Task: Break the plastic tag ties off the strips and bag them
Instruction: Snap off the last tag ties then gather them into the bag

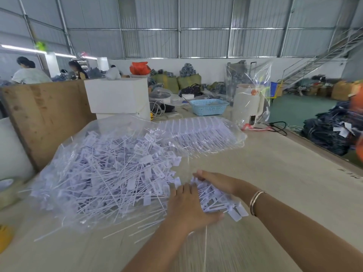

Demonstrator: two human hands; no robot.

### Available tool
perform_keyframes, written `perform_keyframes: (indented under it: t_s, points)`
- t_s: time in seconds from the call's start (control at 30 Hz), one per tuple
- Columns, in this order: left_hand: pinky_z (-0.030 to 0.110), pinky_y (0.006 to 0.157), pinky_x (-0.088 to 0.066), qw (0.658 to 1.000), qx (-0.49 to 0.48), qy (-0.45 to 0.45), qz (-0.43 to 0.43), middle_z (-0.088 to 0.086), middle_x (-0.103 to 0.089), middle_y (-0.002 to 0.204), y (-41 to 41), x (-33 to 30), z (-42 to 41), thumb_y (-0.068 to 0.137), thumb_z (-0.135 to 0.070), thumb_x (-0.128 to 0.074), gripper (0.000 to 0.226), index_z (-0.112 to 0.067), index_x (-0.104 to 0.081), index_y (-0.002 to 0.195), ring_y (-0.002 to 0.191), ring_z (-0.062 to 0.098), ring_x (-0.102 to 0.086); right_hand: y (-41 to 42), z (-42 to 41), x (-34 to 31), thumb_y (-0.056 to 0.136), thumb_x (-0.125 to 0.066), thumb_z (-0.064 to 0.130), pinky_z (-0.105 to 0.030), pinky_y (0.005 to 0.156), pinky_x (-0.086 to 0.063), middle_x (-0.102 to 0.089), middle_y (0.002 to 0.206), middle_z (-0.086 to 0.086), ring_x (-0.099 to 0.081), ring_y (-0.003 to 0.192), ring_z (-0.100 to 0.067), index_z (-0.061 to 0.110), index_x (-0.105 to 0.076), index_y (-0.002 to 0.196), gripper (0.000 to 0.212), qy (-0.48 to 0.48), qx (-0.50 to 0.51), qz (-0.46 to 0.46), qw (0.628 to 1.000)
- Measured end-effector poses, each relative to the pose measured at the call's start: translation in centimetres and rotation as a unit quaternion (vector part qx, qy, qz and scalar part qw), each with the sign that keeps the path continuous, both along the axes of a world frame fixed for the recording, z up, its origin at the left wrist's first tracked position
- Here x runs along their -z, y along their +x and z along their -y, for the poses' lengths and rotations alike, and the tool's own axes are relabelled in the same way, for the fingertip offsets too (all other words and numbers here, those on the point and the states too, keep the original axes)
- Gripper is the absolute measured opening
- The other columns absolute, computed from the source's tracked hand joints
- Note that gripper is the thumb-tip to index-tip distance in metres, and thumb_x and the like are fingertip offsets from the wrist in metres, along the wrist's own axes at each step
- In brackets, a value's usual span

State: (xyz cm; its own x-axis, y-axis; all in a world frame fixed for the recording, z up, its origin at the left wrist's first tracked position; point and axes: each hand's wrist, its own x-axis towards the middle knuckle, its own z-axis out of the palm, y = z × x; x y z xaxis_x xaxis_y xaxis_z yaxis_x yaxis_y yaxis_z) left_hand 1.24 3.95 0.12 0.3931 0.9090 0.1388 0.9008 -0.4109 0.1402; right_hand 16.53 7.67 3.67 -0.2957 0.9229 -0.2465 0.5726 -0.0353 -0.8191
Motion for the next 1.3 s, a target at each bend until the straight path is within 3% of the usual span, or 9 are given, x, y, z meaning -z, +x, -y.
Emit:
perform_keyframes:
  t_s: [0.1, 0.3, 0.53, 0.63, 0.77, 0.9, 1.07, 1.2, 1.3]
  points:
    - [0.046, 0.104, 0.005, 1.000, 0.017, 0.008, 0.001, 0.000, -0.036, 0.145, 0.8, -0.4, 0.6, 0.057, -0.096, -0.028, 0.115, -0.022, -0.021, 0.144, 0.133, 0.021, -0.031, 1.3, 1.1, -1.3, 0.094, -0.034, 0.053, -0.029, 0.110, -0.023, -0.042, 0.143, 0.002, -0.040, 0.127, -0.009, 0.028, -0.045, 0.134, 0.049, 0.087, -0.022, 0.130, 0.987]
    - [0.039, 0.105, -0.018, 0.998, 0.002, -0.067, 0.019, -0.002, -0.042, 0.141, -3.0, -2.4, 0.1, 0.083, -0.064, -0.037, 0.070, -0.024, -0.032, 0.140, 0.131, 0.019, -0.035, 1.1, 4.2, -3.9, 0.075, -0.068, 0.053, -0.040, 0.111, 0.014, 0.012, 0.154, 0.018, 0.015, 0.140, -0.004, 0.039, 0.006, 0.146, 0.103, 0.073, -0.212, 0.289, 0.931]
    - [0.031, 0.103, -0.016, 0.999, 0.005, 0.029, 0.015, -0.011, -0.059, 0.120, -8.0, -2.6, 1.0, 0.089, -0.026, -0.040, 0.031, -0.031, -0.055, 0.116, 0.114, 0.009, -0.048, -2.2, 5.7, -3.1, 0.076, -0.071, 0.036, -0.049, 0.104, 0.025, 0.021, 0.155, 0.006, 0.021, 0.141, -0.009, 0.035, 0.024, 0.142, 0.115, 0.096, -0.312, 0.445, 0.834]
    - [0.026, 0.097, -0.021, 0.995, 0.010, 0.100, 0.023, -0.016, -0.062, 0.109, -9.0, -2.4, 0.9, 0.086, -0.023, -0.043, 0.027, -0.031, -0.062, 0.104, 0.108, 0.006, -0.051, -3.6, 5.7, -1.6, 0.077, -0.068, 0.041, -0.046, 0.102, 0.029, 0.019, 0.155, 0.003, 0.019, 0.141, -0.009, 0.030, 0.022, 0.144, 0.112, 0.146, -0.308, 0.440, 0.831]
    - [0.025, 0.097, -0.020, 0.991, -0.020, 0.130, 0.028, -0.021, -0.059, 0.112, -10.4, -2.7, 0.3, 0.086, -0.023, -0.051, 0.025, -0.033, -0.063, 0.105, 0.117, 0.003, -0.046, -4.9, 3.9, -1.5, 0.079, -0.067, 0.043, -0.048, 0.108, 0.022, 0.006, 0.158, -0.001, 0.008, 0.144, -0.015, 0.027, 0.015, 0.147, 0.107, 0.133, -0.281, 0.460, 0.832]
    - [0.024, 0.098, -0.018, 0.990, -0.017, 0.136, 0.035, -0.022, -0.059, 0.113, -10.9, -2.3, 0.5, 0.088, -0.025, -0.049, 0.023, -0.034, -0.065, 0.103, 0.118, 0.002, -0.046, -5.5, 2.6, -1.9, 0.077, -0.068, 0.043, -0.048, 0.113, 0.010, -0.021, 0.151, -0.007, -0.019, 0.141, -0.022, 0.017, -0.012, 0.147, 0.093, 0.178, -0.283, 0.527, 0.781]
    - [0.024, 0.099, -0.019, 0.984, -0.037, 0.168, 0.052, -0.021, -0.062, 0.112, -10.4, -2.3, 1.0, 0.094, -0.027, -0.035, 0.031, -0.034, -0.063, 0.107, 0.114, -0.001, -0.050, -4.6, 2.7, -2.0, 0.077, -0.067, 0.034, -0.038, 0.099, -0.026, -0.054, 0.113, -0.007, -0.054, 0.103, -0.025, 0.012, -0.047, 0.117, 0.050, 0.268, -0.259, 0.561, 0.739]
    - [0.023, 0.099, -0.020, 0.982, -0.043, 0.167, 0.070, -0.020, -0.063, 0.110, -10.5, -2.4, 1.2, 0.096, -0.025, -0.033, 0.031, -0.033, -0.062, 0.105, 0.111, -0.001, -0.051, -3.5, 3.3, -1.7, 0.082, -0.060, 0.028, -0.035, 0.078, -0.041, -0.052, 0.104, -0.011, -0.057, 0.091, -0.030, 0.007, -0.055, 0.100, 0.027, 0.266, -0.228, 0.519, 0.779]
    - [0.022, 0.099, -0.020, 0.980, -0.042, 0.171, 0.091, -0.020, -0.064, 0.107, -10.5, -2.5, 1.3, 0.096, -0.023, -0.034, 0.031, -0.033, -0.062, 0.103, 0.107, -0.002, -0.052, -2.7, 3.8, -1.4, 0.085, -0.056, 0.029, -0.036, 0.077, -0.044, -0.054, 0.104, -0.010, -0.057, 0.092, -0.028, 0.009, -0.055, 0.100, 0.025, 0.283, -0.220, 0.508, 0.783]
